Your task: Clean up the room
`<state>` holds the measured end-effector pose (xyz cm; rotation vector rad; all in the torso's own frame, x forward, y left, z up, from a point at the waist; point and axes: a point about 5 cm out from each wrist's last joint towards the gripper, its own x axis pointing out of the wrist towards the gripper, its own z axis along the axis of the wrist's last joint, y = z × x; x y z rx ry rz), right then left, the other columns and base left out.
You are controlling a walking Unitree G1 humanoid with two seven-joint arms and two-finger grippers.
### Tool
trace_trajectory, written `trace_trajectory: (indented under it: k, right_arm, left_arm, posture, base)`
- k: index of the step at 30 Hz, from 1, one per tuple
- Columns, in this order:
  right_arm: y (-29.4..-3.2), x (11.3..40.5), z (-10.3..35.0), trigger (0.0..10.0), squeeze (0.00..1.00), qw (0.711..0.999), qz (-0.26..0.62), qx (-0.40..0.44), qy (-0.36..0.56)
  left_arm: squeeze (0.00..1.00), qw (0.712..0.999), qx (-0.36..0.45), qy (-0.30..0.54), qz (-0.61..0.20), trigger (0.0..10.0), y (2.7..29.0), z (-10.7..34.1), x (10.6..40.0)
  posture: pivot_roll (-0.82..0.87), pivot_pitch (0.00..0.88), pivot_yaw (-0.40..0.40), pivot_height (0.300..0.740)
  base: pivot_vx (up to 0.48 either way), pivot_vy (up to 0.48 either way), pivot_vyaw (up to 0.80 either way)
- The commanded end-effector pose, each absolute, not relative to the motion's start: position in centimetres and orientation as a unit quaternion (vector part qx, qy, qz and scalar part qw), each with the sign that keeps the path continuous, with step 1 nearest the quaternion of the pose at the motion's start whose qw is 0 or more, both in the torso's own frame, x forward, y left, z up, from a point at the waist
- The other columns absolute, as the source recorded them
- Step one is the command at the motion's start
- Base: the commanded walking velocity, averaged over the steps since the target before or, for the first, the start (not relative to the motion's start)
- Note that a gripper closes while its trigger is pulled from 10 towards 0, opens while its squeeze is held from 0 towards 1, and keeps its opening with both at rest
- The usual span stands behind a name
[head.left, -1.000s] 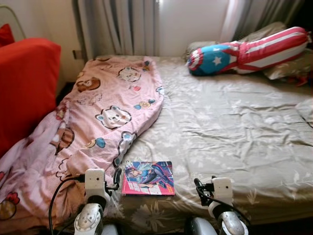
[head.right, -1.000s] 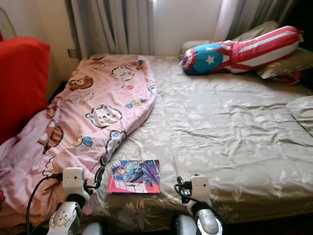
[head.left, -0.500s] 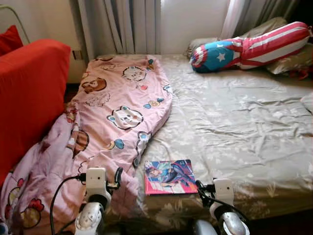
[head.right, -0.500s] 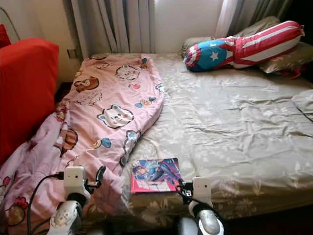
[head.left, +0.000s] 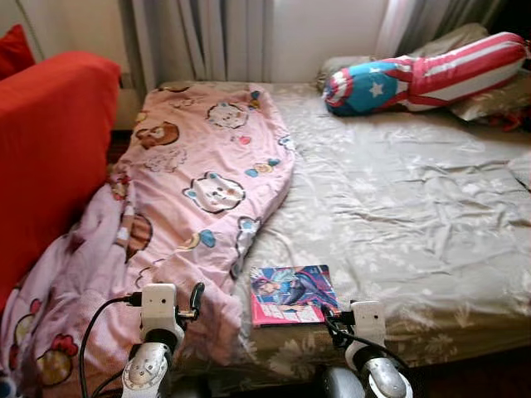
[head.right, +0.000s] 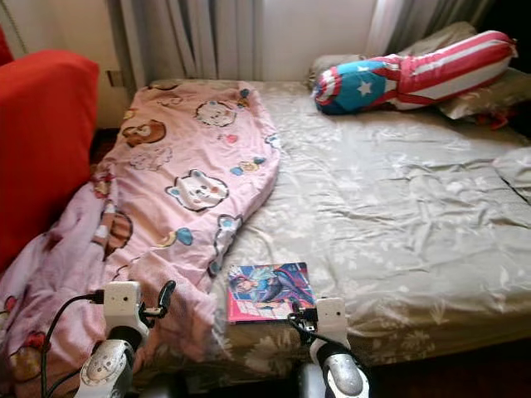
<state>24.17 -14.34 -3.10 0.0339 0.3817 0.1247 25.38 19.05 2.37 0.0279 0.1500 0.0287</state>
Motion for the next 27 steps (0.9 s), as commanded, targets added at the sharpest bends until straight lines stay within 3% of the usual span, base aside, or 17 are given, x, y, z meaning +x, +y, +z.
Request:
trace_trajectory:
  k: [1, 9, 27]
  right_arm:
    - [-14.5, 24.18, -3.07, 10.0, 0.0, 0.98, 0.055, 0.019, 0.188]
    - [-14.57, 24.24, -2.95, 10.0, 0.0, 0.981, 0.056, 0.018, 0.184]
    - [-14.38, 24.5, -2.63, 10.0, 0.0, 0.983, 0.058, 0.018, 0.174]
  left_arm:
    - [0.0, 0.996, 0.008, 0.085, 0.001, 10.0, 18.68, 2.11, 25.37]
    - [0.0, 0.997, -0.004, 0.082, -0.002, 10.0, 18.45, 2.16, 25.3]
    - [0.0, 0.997, -0.006, 0.08, -0.003, 10.0, 18.63, 2.26, 25.33]
  posture:
    - [0.03, 0.0, -0.066, 0.603]
    - [0.03, 0.0, -0.065, 0.603]
    - [0.03, 0.0, -0.062, 0.603]
  base:
    - [0.0, 0.0, 0.0]
    - [0.0, 0.0, 0.0]
    - [0.416, 0.0, 0.0]
